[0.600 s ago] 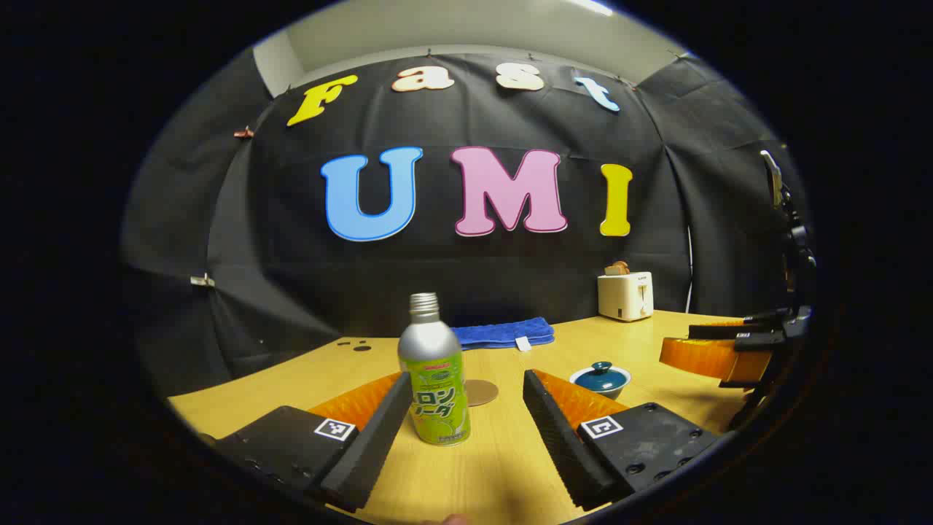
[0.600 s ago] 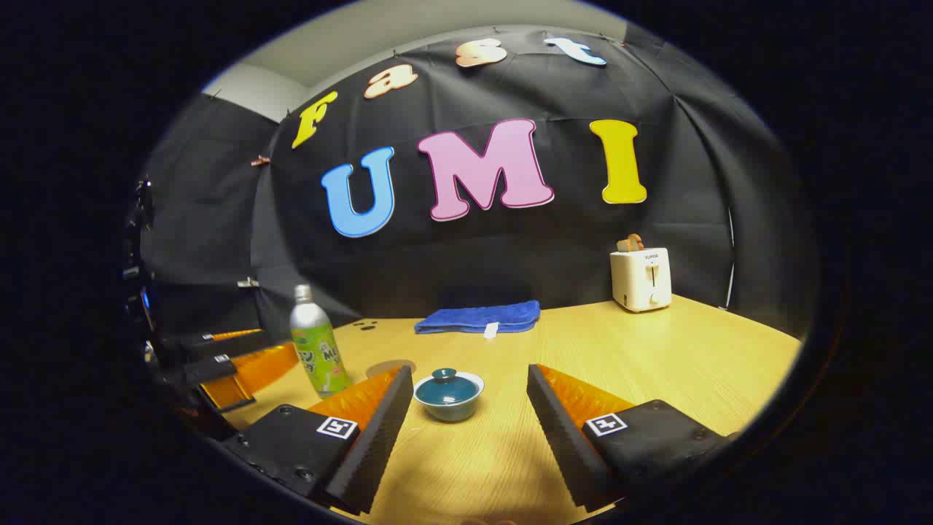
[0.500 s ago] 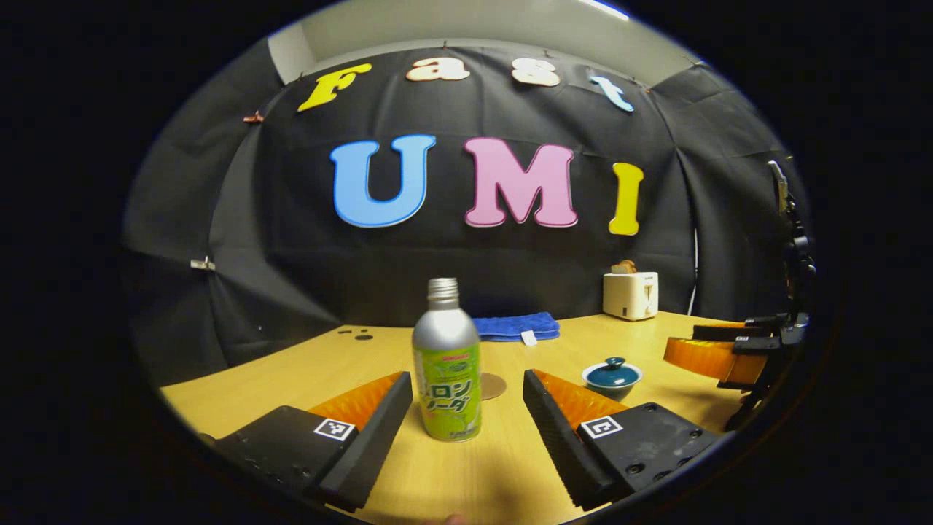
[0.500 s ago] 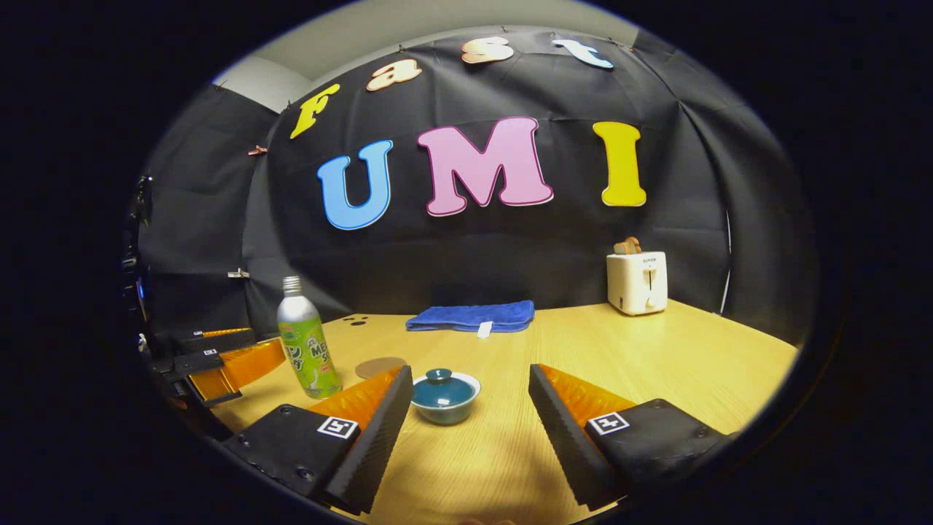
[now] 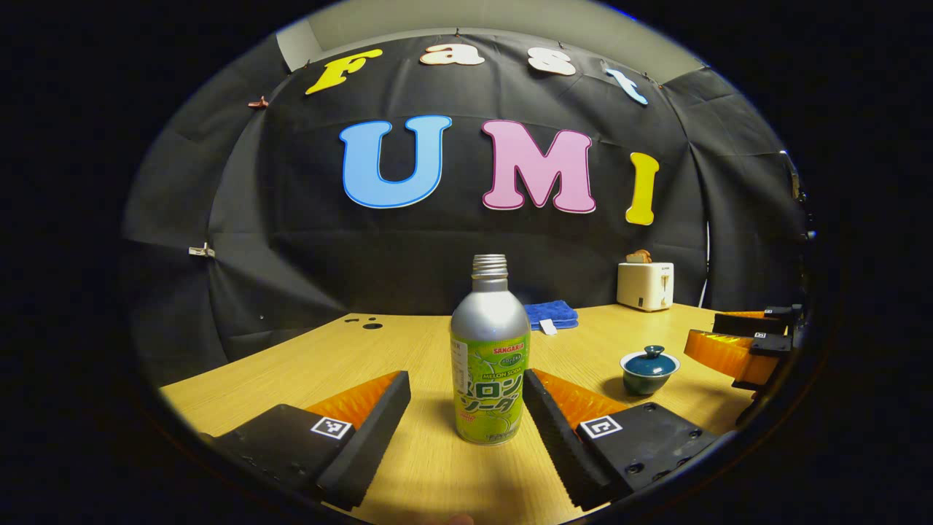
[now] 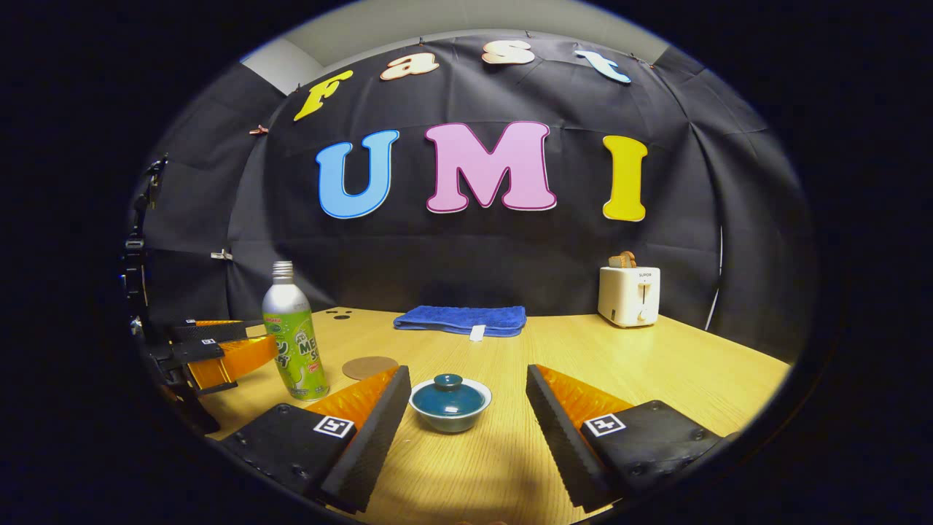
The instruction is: Open the teacup lid with one hand, grasp the water bottle and pour water into the teacup with the other hand; after pouring, place the water bottle on the coaster and then close the teacup lid.
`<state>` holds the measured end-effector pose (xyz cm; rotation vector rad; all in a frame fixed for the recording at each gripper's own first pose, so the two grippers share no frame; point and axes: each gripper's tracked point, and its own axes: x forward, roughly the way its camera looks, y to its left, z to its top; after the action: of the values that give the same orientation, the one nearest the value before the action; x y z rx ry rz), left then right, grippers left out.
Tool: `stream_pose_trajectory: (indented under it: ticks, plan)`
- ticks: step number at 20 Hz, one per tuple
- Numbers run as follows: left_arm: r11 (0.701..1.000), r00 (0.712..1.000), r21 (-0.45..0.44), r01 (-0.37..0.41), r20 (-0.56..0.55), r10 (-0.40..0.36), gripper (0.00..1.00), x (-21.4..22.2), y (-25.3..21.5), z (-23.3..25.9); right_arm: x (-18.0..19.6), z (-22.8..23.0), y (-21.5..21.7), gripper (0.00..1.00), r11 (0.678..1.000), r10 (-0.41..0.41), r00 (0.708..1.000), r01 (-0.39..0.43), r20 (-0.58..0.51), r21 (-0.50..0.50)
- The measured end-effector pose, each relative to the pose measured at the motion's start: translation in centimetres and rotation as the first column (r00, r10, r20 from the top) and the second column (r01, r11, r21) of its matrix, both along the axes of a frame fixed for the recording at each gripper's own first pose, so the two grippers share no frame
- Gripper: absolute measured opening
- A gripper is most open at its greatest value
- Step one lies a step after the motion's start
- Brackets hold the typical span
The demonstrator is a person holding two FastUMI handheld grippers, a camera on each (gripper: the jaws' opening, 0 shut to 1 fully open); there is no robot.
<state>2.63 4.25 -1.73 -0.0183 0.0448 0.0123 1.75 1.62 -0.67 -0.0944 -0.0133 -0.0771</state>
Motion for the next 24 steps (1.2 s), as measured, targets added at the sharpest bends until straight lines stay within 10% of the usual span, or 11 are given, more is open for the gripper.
stream_pose_trajectory:
  ticks: [17, 24]
  plan:
    - [1.000, 1.000, 0.000, -0.005, 0.003, 0.005, 0.98, 0.0, -0.1, -0.2, 4.6, -1.7, 1.0, 0.99, 0.990, 0.031, 0.995, -0.044, -0.098, -0.137]
    - [1.000, 1.000, -0.001, 0.011, 0.003, -0.011, 0.98, 0.0, -0.4, -0.2, 7.5, -3.3, 0.8, 0.74, 0.997, 0.049, 0.981, -0.061, -0.186, -0.056]
